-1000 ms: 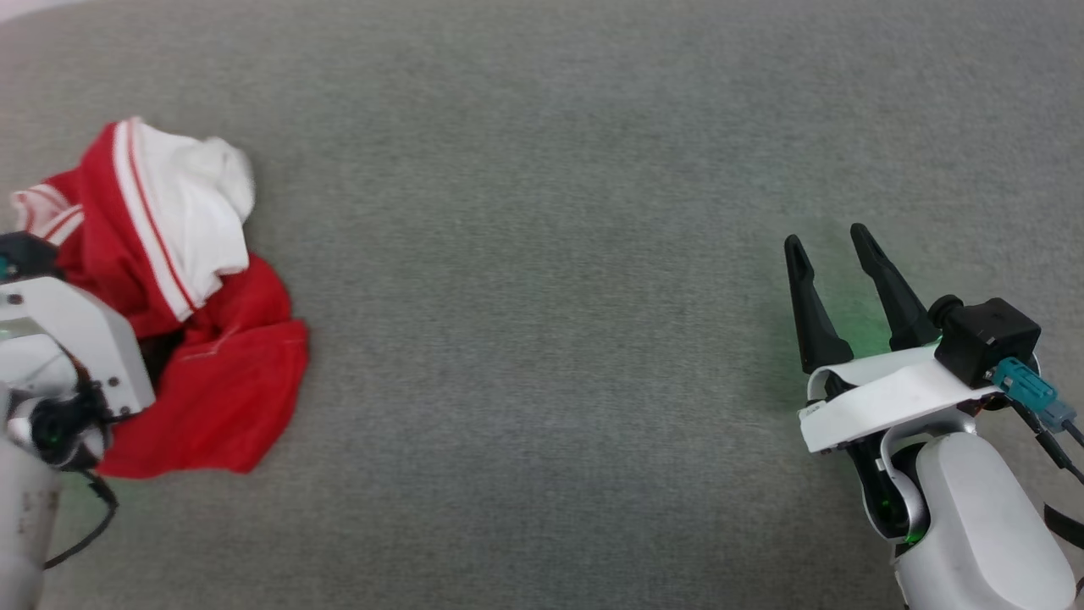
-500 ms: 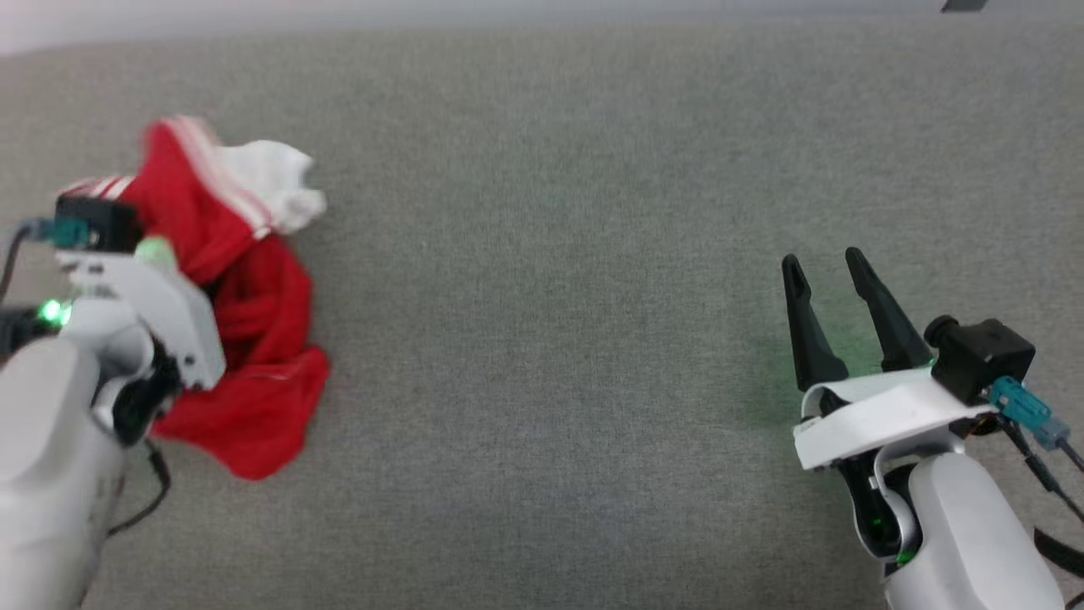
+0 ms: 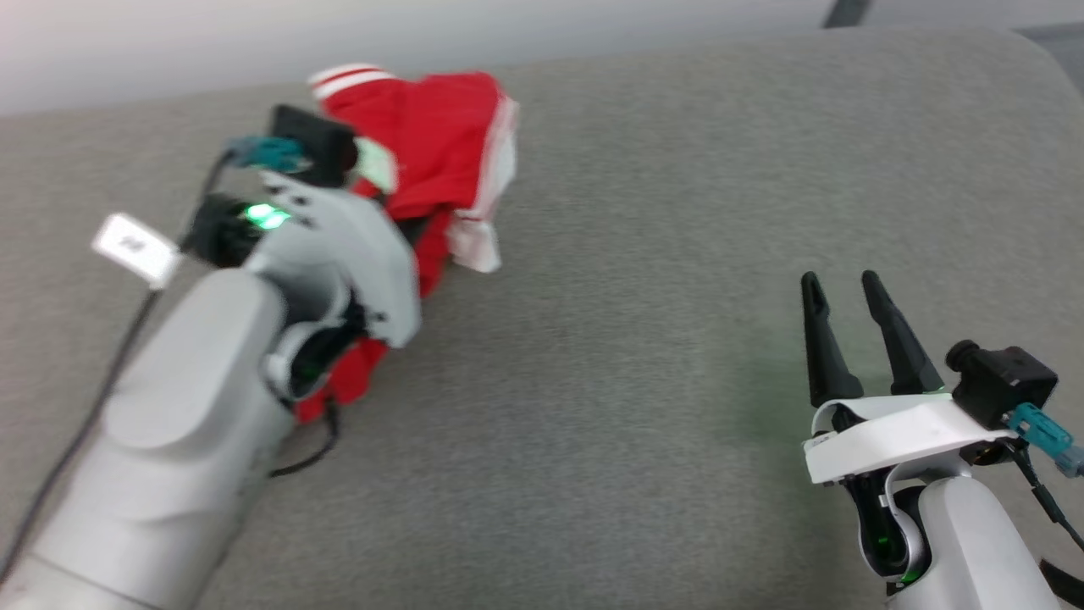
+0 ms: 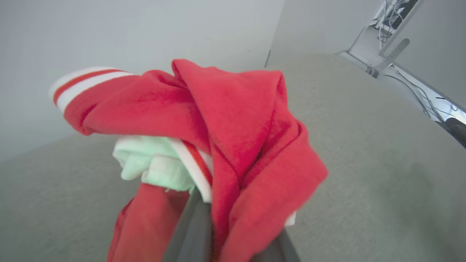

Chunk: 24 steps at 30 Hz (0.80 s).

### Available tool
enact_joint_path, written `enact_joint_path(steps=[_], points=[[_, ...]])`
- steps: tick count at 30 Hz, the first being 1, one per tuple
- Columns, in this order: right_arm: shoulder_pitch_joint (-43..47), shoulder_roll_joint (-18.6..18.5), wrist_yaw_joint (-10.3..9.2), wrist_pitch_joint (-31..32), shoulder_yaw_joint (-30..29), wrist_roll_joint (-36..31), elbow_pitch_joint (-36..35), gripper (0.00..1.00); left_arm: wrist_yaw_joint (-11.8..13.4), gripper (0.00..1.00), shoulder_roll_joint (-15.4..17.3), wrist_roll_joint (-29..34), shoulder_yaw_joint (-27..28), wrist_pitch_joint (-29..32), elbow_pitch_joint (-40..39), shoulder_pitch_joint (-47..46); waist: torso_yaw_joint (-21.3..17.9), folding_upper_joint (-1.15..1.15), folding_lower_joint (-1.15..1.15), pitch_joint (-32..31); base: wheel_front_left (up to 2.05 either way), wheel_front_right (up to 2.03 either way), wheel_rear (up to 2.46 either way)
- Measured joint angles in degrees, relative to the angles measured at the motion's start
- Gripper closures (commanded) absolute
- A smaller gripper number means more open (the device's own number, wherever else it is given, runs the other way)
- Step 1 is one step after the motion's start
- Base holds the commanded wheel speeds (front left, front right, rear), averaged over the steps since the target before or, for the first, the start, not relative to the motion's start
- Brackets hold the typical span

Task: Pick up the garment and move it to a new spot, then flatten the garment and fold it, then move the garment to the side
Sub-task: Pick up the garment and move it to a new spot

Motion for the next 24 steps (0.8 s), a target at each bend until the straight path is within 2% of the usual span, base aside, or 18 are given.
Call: enact_joint_path(steps=[5,7,11,15,20,24], points=[[0.14,0.08,0.0,0.0,-0.49,2.18,-0.62,0.0,0.09,1.0,-4.35,-0.32,-1.87,1.03,-2.16,-2.18,-4.26,0.0,0.0,0.95,0.0,0.0,0.0],[0.14,0.11,0.0,0.0,-0.43,3.37,-0.79,0.0,0.07,1.0,-6.39,-2.22,-1.94,1.49,-2.76,-2.82,-6.07,0.0,0.0,1.43,0.0,0.0,0.0],[0.2,0.1,0.0,0.0,-0.73,6.04,-0.94,0.0,-0.01,1.0,-8.84,-3.35,-3.19,2.44,-2.85,-4.1,-9.53,0.0,0.0,2.5,0.0,0.0,0.0],[0.21,0.11,0.0,0.0,-0.08,7.86,-1.12,0.0,-0.08,1.0,-8.13,-3.23,-5.55,3.69,1.59,-4.07,-12.62,0.0,0.0,3.7,0.0,0.0,0.0],[-0.02,0.11,0.0,0.0,0.36,9.58,-1.32,0.0,-0.24,1.0,-4.52,-0.6,-9.64,4.05,9.95,-4.06,-15.82,0.0,0.0,5.13,0.0,0.0,0.0],[-0.36,0.1,0.0,0.0,0.25,9.94,-1.58,0.0,-0.24,1.0,-3.28,-0.27,-14.95,5.19,11.94,-4.63,-17.57,0.0,0.0,6.16,0.0,0.0,0.0]])
